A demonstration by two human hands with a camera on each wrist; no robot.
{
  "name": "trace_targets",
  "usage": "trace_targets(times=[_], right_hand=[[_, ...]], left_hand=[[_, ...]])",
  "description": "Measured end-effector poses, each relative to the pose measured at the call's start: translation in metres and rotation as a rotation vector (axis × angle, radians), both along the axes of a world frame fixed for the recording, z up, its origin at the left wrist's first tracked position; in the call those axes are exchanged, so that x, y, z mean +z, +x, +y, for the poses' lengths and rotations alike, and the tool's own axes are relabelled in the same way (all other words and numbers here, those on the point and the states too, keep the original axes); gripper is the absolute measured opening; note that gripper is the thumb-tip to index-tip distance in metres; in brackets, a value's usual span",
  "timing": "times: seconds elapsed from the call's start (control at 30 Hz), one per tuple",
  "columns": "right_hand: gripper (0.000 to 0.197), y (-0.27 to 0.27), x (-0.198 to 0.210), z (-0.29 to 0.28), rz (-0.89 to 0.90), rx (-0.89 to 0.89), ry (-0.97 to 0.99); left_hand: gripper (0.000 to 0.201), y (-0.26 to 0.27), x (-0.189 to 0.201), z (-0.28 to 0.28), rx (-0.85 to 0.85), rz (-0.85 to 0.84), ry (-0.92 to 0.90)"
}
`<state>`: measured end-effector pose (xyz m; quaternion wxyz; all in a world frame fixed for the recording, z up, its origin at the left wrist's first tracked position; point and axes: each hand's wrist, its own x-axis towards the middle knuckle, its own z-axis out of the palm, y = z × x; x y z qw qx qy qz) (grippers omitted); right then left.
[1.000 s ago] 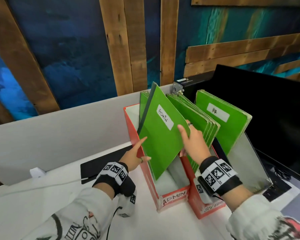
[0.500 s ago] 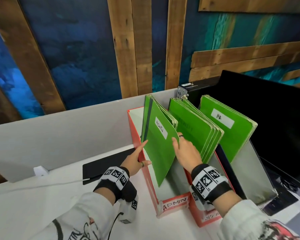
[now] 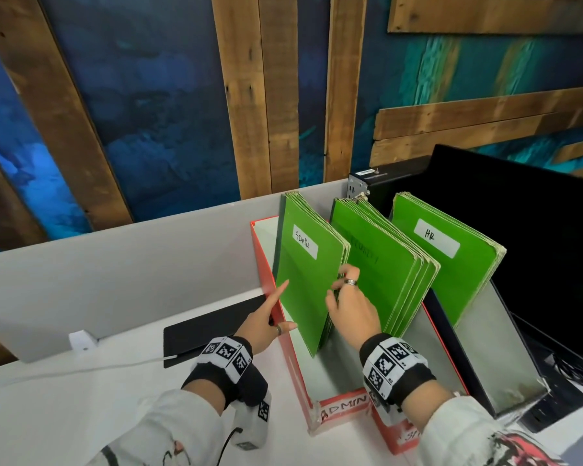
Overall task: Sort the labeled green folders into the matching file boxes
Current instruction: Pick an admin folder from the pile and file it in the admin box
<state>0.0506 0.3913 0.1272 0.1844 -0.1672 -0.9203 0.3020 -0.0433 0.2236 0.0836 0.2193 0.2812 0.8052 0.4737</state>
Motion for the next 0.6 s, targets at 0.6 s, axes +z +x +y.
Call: trace_targets(times=[0.6], right_hand=[[0.048,-0.028,-0.019,0.002,-0.602,0.157,0.061]], left_hand=[[0.084,0.002,0.004,0.001,-0.012,0.013,0.018]])
